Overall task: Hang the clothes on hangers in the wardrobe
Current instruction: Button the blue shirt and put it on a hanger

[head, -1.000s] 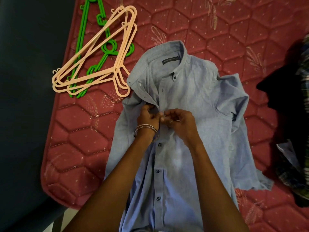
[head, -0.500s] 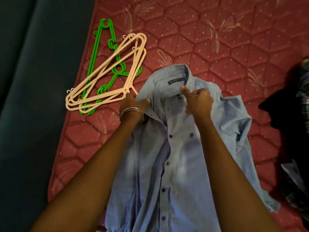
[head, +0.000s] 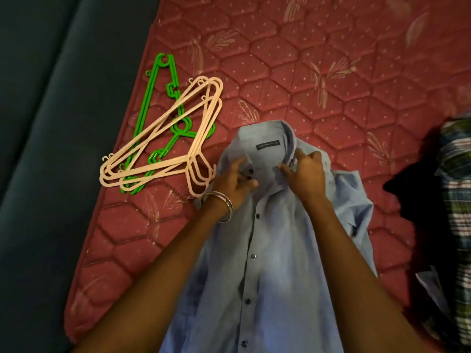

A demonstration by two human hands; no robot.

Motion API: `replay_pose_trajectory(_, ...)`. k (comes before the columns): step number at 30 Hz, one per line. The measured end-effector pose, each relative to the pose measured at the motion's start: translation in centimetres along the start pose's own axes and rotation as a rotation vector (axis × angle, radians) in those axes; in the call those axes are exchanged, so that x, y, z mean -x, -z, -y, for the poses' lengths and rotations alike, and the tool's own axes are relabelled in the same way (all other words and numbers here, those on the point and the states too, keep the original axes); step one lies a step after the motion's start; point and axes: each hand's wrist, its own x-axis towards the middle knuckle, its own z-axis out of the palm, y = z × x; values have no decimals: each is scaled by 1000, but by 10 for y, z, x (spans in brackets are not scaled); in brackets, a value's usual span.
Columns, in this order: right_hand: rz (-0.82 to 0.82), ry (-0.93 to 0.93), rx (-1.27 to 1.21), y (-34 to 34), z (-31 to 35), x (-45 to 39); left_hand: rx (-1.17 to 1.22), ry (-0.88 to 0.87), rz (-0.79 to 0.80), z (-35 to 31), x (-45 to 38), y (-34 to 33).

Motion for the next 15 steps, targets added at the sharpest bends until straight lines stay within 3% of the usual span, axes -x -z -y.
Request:
replay_pose_trajectory(1,19,10,-29,-4,-4,-1,-34,-32,70,4,4,0)
replay_pose_trajectory(3,-78,23,-72,-5,0,-1,44,-60,41,12,12,6)
replay_pose_trajectory(7,-335,68,-320,5,46,-1,443,112,-300,31,20,34)
replay_pose_trajectory(11,-111,136,-510,-10,112,-19,469,177,-562,55,20,83)
replay_pose_trajectory(15,253,179,-308,-52,156,-31,367,262,-644,77,16,125)
